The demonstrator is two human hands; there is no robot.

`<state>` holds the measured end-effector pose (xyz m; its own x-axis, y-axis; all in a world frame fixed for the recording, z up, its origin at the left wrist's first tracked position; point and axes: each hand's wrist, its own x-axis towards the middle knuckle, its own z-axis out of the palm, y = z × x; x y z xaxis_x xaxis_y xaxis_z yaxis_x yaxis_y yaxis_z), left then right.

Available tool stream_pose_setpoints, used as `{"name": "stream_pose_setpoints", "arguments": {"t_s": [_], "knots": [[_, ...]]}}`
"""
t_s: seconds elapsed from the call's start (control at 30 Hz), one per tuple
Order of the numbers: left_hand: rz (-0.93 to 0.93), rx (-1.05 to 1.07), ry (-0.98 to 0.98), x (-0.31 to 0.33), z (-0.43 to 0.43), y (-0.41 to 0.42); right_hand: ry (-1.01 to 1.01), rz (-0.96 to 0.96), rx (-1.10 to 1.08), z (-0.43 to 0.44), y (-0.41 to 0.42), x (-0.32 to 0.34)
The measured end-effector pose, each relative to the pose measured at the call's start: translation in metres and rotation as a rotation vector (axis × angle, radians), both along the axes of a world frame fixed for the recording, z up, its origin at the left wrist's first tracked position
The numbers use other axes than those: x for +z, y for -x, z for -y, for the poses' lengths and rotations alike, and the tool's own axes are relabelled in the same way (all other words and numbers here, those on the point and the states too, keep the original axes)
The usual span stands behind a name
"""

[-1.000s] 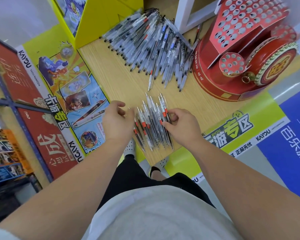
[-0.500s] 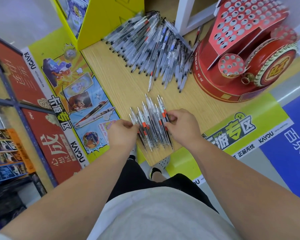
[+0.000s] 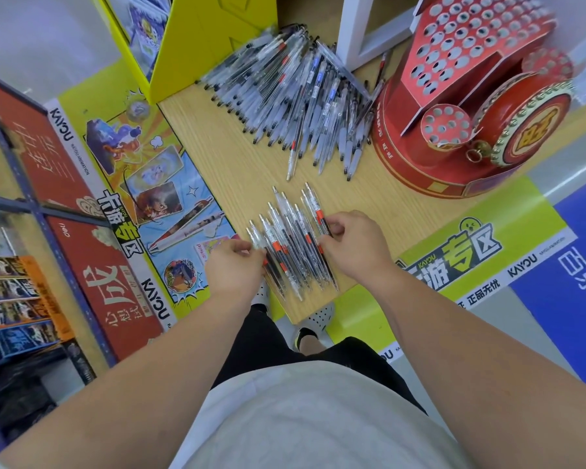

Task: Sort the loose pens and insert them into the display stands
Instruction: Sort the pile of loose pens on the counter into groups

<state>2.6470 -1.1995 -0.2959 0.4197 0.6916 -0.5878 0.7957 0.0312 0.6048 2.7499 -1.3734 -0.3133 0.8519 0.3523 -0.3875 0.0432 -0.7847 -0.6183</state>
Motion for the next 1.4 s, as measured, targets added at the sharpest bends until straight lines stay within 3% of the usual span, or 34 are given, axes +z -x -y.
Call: {"name": "stream_pose_setpoints", "arguments": {"t_s": [0.37, 0.57, 0.77, 0.97, 1.2, 1.4], "knots": [[-0.019, -0.074, -0.004, 0.008, -0.010, -0.007, 0.022, 0.015, -0.055, 0.003, -0.011, 0.009], [0.004, -0.071, 0.033, 0.006, -0.024, -0.007, -0.026, 0.082, -0.001, -0.053, -0.050, 0.026], [0.011, -0.122, 0.088, -0.003, -0.038, -0.009, 0.211, 0.090, -0.131, -0.100, -0.083, 0.020], [0.041, -0.158, 0.140, -0.006, -0.047, -0.010, 0.283, 0.061, -0.122, -0.114, -0.096, 0.018], [0.051, -0.173, 0.158, -0.002, -0.042, -0.008, 0.126, 0.029, -0.131, -0.095, -0.082, 0.033], [0.040, -0.203, 0.107, -0.002, -0.034, -0.006, 0.229, -0.007, 0.009, -0.036, -0.037, 0.036]]}}
